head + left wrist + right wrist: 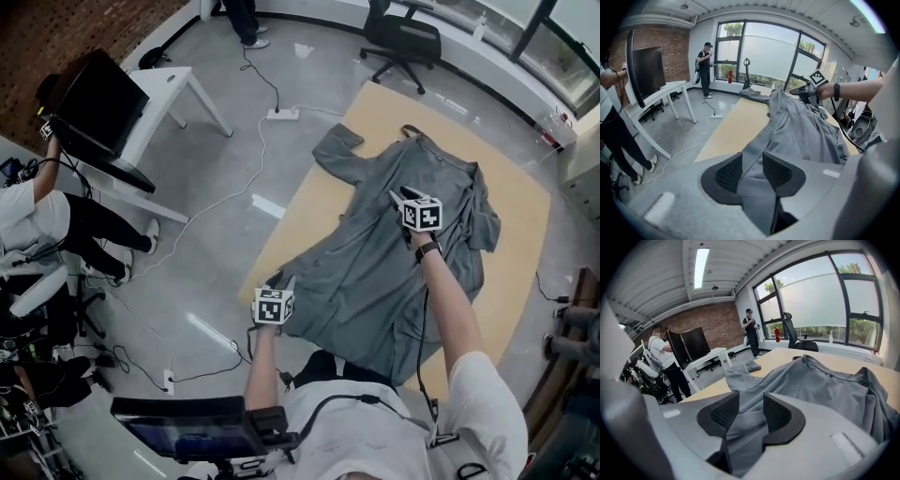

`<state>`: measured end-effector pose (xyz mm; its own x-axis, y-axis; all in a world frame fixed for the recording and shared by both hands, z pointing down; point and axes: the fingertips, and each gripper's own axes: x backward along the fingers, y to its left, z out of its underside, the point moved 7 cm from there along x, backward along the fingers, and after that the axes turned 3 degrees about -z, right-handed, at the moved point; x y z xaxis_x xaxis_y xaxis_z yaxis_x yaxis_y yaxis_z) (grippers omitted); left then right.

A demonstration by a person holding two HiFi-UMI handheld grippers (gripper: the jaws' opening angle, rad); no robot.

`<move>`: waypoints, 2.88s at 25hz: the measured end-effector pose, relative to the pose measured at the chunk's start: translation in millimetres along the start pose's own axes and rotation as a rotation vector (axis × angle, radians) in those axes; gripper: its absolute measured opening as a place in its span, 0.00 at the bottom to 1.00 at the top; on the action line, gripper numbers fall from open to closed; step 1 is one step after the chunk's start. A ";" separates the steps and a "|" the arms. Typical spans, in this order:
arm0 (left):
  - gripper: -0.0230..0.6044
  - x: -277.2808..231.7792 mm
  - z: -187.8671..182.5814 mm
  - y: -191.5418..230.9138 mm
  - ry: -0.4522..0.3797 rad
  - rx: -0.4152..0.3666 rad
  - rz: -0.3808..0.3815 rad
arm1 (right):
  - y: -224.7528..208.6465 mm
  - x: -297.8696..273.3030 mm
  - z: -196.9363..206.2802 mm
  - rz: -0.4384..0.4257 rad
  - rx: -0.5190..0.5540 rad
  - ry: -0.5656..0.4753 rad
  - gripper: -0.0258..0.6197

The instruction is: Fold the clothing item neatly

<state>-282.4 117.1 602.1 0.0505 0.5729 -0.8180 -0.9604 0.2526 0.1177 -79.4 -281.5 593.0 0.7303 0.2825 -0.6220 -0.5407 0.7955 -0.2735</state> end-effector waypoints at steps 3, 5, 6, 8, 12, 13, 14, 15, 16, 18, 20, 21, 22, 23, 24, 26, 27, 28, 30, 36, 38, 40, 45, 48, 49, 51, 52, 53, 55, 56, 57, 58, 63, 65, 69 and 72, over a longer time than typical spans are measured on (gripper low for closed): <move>0.27 -4.2 3.7 8.7 0.033 -0.002 -0.022 | -13.0 -18.5 -8.7 0.007 0.002 0.017 0.29; 0.27 -6.8 12.3 10.0 0.061 -0.001 -0.031 | -22.8 -29.9 -4.6 -0.002 -0.014 0.030 0.28; 0.27 -10.0 16.5 10.1 0.075 -0.001 -0.036 | -28.7 -34.4 -3.7 0.002 -0.023 0.031 0.28; 0.27 -18.3 22.6 11.3 0.097 -0.012 -0.057 | -42.8 -41.1 -4.0 0.043 -0.046 0.036 0.28; 0.27 -23.7 32.4 23.4 0.099 -0.001 -0.147 | -68.6 -52.3 18.2 0.138 -0.192 0.066 0.29; 0.27 -24.4 33.3 29.0 0.097 0.005 -0.176 | -70.9 -55.8 23.5 0.146 -0.223 0.071 0.30; 0.27 -26.1 33.9 34.4 0.098 0.006 -0.203 | -71.8 -59.0 27.6 0.154 -0.234 0.079 0.30; 0.27 -29.5 34.9 39.0 0.101 0.002 -0.222 | -72.0 -61.4 30.4 0.167 -0.224 0.088 0.30; 0.27 -33.9 35.9 42.3 0.104 -0.003 -0.231 | -71.7 -63.0 31.5 0.187 -0.198 0.099 0.26; 0.26 -39.2 36.0 43.8 0.102 -0.005 -0.227 | -69.5 -65.1 30.8 0.230 -0.134 0.118 0.19; 0.22 -42.3 38.1 40.5 0.106 -0.003 -0.215 | -65.9 -66.7 29.2 0.237 -0.084 0.135 0.12; 0.13 -43.4 38.9 38.2 0.107 -0.006 -0.216 | -64.2 -67.0 27.6 0.228 -0.070 0.143 0.09; 0.06 -43.6 38.5 35.5 0.106 -0.010 -0.222 | -63.0 -66.6 25.8 0.219 -0.064 0.148 0.09; 0.06 -42.9 37.3 32.4 0.099 -0.015 -0.225 | -62.7 -65.5 24.1 0.210 -0.061 0.147 0.09; 0.06 -40.5 35.4 29.1 0.086 -0.017 -0.220 | -62.9 -63.5 22.2 0.203 -0.056 0.139 0.09; 0.05 -27.5 27.6 22.7 0.046 -0.008 -0.196 | -61.7 -56.8 15.1 0.191 -0.037 0.114 0.09; 0.05 -17.7 22.8 19.8 0.022 -0.001 -0.183 | -60.6 -53.0 10.8 0.184 -0.028 0.104 0.09; 0.05 -7.0 18.6 16.1 -0.002 0.006 -0.171 | -59.9 -49.1 7.3 0.174 -0.025 0.092 0.09; 0.05 15.5 11.5 3.2 -0.051 0.004 -0.136 | -59.8 -37.8 1.5 0.155 -0.041 0.065 0.09; 0.05 71.1 -30.8 -80.7 -0.183 -0.154 0.110 | -60.3 10.1 -35.1 0.127 -0.017 -0.062 0.08; 0.05 81.0 -31.9 -120.5 -0.176 -0.246 0.229 | -68.0 29.7 -38.0 0.141 -0.021 -0.085 0.08; 0.05 86.6 -16.3 -161.3 -0.130 -0.345 0.354 | -83.0 51.7 -24.9 0.179 -0.041 -0.075 0.08; 0.06 66.3 57.8 -222.6 0.051 -0.452 0.529 | -119.2 69.0 30.3 0.296 -0.083 0.037 0.08; 0.28 48.5 82.9 -227.1 0.040 -0.365 0.543 | -118.3 65.8 47.5 0.272 -0.069 0.003 0.23; 0.29 48.1 84.1 -222.6 0.036 -0.342 0.530 | -110.1 70.2 46.0 0.254 -0.057 -0.022 0.26; 0.30 54.4 83.4 -207.1 0.021 -0.321 0.490 | -82.4 86.3 42.1 0.193 -0.013 -0.060 0.32; 0.30 59.7 84.6 -197.8 0.015 -0.310 0.472 | -64.4 97.6 44.0 0.155 0.012 -0.068 0.33; 0.30 65.5 87.3 -187.8 0.013 -0.296 0.459 | -44.6 110.8 49.4 0.117 0.028 -0.071 0.33; 0.30 76.7 95.7 -166.4 0.019 -0.271 0.431 | -3.4 139.4 67.4 0.052 0.037 -0.076 0.33; 0.30 81.6 101.9 -156.1 0.025 -0.265 0.414 | 15.8 153.7 80.0 0.031 0.031 -0.080 0.33; 0.30 85.4 108.6 -147.1 0.029 -0.262 0.397 | 33.2 167.5 94.8 0.017 0.019 -0.085 0.32; 0.30 87.8 114.7 -139.6 0.033 -0.264 0.383 | 49.4 180.4 110.8 0.007 0.002 -0.086 0.30; 0.30 90.3 144.1 -117.8 0.073 -0.310 0.348 | 154.1 216.1 198.9 -0.138 -0.023 -0.001 0.26; 0.30 89.9 161.5 -114.4 0.112 -0.322 0.361 | 198.4 219.2 232.2 -0.180 -0.029 0.039 0.26; 0.30 78.0 191.7 -113.1 0.159 -0.309 0.346 | 254.4 214.3 293.2 -0.181 -0.086 0.127 0.26; 0.30 65.5 196.9 -101.9 0.104 -0.259 0.236 | 275.8 203.4 327.3 -0.158 -0.058 0.214 0.26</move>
<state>-127.3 282.5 647.4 -0.1962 0.5064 -0.8397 -0.9805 -0.0907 0.1745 56.6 170.8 631.1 0.7061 0.0328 -0.7074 -0.4543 0.7872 -0.4170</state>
